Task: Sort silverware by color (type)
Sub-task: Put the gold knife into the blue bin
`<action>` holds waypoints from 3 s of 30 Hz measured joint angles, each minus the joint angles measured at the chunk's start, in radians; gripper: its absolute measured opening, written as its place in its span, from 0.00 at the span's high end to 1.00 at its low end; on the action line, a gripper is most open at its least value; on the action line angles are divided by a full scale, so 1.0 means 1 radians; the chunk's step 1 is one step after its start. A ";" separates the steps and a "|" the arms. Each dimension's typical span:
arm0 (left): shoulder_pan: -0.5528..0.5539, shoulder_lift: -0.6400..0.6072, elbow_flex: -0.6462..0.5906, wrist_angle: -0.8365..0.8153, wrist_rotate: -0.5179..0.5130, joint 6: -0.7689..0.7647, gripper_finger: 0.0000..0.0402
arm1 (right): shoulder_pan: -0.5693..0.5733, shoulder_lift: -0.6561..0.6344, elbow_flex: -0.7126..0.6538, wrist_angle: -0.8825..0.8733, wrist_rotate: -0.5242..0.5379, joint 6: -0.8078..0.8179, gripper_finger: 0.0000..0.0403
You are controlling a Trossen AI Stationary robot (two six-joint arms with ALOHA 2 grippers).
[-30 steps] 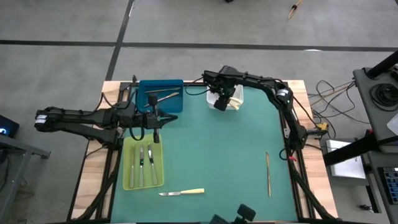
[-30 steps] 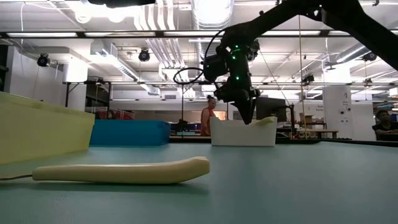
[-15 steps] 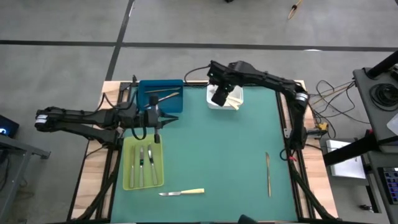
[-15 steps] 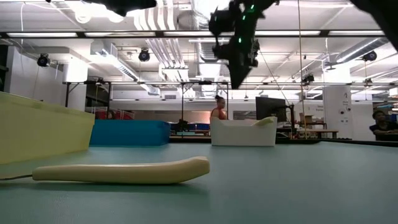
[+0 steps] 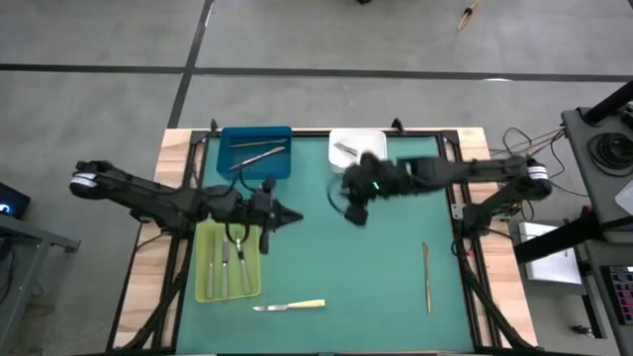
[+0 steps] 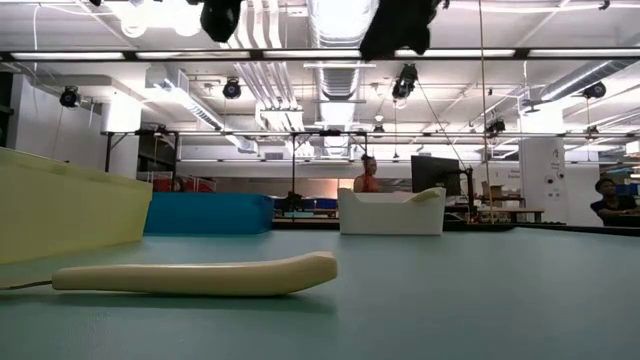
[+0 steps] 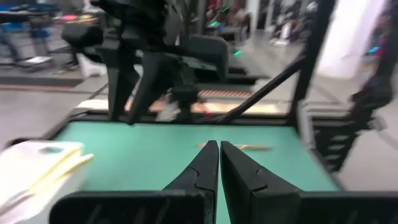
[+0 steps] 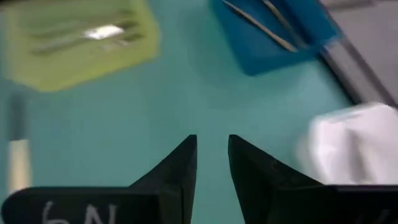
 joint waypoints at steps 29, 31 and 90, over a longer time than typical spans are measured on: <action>-0.196 0.697 0.677 -0.458 -0.005 -0.250 1.00 | 0.682 -0.200 -0.614 0.212 0.053 0.557 0.82; -0.199 0.745 0.741 -0.580 -0.004 -0.300 1.00 | 0.707 -0.200 -0.639 0.210 0.053 0.582 0.82; -0.314 0.987 1.271 -1.497 -0.274 -0.214 1.00 | 0.837 -0.237 -0.676 0.150 -0.005 0.936 0.80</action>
